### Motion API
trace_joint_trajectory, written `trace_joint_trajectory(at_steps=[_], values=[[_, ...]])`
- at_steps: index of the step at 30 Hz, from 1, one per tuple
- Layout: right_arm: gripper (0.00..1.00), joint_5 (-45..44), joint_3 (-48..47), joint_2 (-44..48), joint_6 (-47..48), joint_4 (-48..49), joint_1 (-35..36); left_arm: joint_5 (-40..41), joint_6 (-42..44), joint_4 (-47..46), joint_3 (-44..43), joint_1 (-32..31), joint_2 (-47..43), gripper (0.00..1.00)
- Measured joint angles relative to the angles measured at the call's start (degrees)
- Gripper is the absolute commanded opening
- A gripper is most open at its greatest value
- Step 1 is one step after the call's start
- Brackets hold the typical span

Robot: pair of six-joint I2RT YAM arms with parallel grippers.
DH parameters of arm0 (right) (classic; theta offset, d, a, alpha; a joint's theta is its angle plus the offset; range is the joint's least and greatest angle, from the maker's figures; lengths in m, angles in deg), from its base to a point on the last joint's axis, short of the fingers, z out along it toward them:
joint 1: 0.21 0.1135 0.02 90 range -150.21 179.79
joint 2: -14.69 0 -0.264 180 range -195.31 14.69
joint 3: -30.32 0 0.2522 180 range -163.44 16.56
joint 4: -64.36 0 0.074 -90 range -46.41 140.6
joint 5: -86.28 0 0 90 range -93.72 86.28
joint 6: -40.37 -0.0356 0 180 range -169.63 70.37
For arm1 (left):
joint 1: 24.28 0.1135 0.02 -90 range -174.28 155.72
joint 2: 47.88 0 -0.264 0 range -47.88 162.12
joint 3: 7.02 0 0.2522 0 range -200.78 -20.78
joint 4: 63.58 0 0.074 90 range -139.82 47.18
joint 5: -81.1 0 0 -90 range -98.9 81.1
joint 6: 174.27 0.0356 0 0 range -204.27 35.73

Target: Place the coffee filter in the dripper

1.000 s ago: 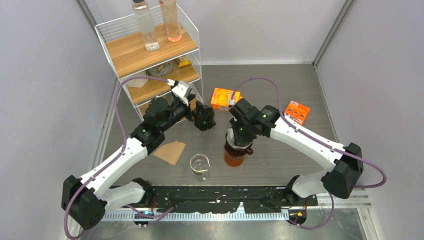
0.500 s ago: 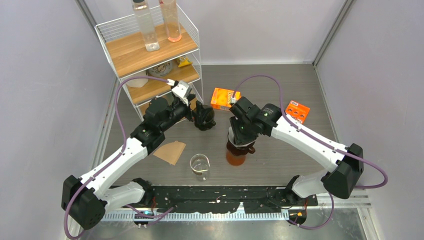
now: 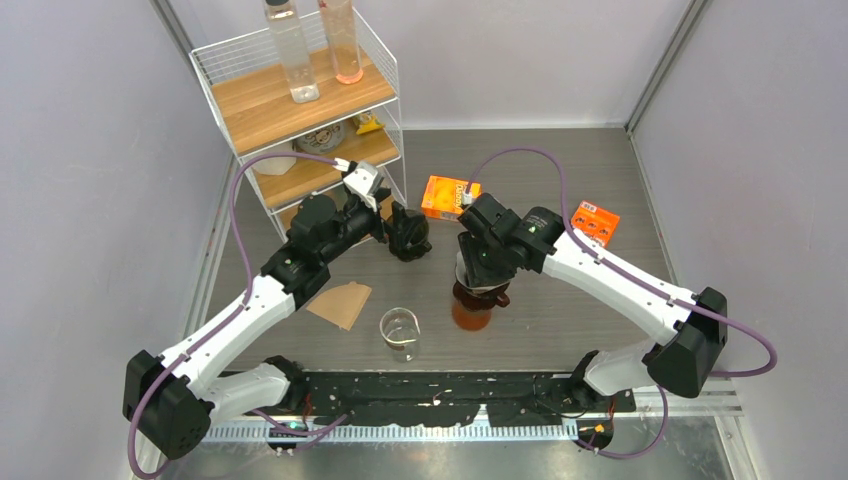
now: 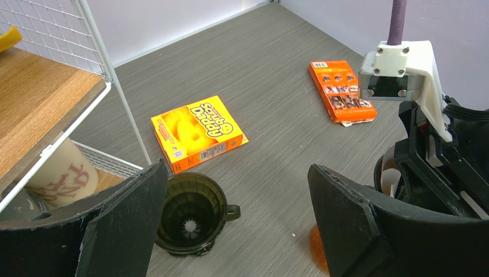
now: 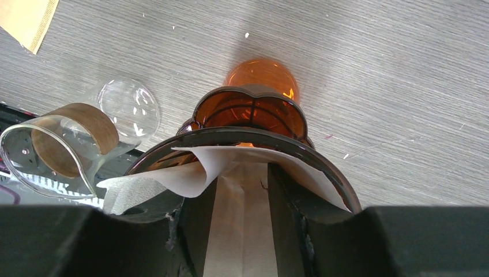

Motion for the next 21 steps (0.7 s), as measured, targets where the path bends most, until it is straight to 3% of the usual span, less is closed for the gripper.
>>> trace_joint_trajectory(at_steps=[13, 21], values=[[0.53, -1.0, -0.7, 0.0, -0.1, -0.5, 0.0, 0.2, 0.3, 0.0, 0.0, 0.0, 0.0, 1.0], [0.48, -1.5, -0.9, 0.0, -0.1, -0.5, 0.2, 0.2, 0.9, 0.0, 0.0, 0.0, 0.0, 1.0]])
